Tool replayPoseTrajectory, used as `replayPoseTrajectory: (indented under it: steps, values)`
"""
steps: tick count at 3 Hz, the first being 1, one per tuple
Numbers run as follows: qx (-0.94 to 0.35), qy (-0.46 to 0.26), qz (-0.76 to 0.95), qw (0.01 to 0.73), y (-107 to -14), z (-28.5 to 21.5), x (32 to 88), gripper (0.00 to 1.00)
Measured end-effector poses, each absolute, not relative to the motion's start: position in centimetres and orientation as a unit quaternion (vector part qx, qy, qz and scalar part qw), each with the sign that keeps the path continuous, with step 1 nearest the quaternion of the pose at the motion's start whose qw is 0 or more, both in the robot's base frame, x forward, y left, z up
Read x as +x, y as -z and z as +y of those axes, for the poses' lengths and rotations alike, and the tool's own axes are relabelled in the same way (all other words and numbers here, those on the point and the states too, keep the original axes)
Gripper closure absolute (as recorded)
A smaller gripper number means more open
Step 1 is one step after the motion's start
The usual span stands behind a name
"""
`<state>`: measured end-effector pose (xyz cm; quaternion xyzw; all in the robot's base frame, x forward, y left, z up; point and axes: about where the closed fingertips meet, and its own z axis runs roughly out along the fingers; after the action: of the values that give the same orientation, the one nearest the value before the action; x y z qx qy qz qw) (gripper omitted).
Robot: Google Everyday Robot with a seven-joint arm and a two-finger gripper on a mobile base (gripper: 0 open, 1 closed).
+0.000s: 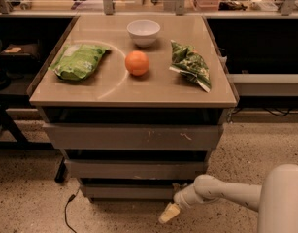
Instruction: Open bottom drawer
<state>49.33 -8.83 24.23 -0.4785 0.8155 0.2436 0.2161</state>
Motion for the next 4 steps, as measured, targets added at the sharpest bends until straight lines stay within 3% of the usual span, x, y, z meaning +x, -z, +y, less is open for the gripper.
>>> replayPoseTrajectory:
  steps: [4]
  values:
    - [-0.487,-0.234,0.815,0.209,-19.3,-8.9,51.9,0.00]
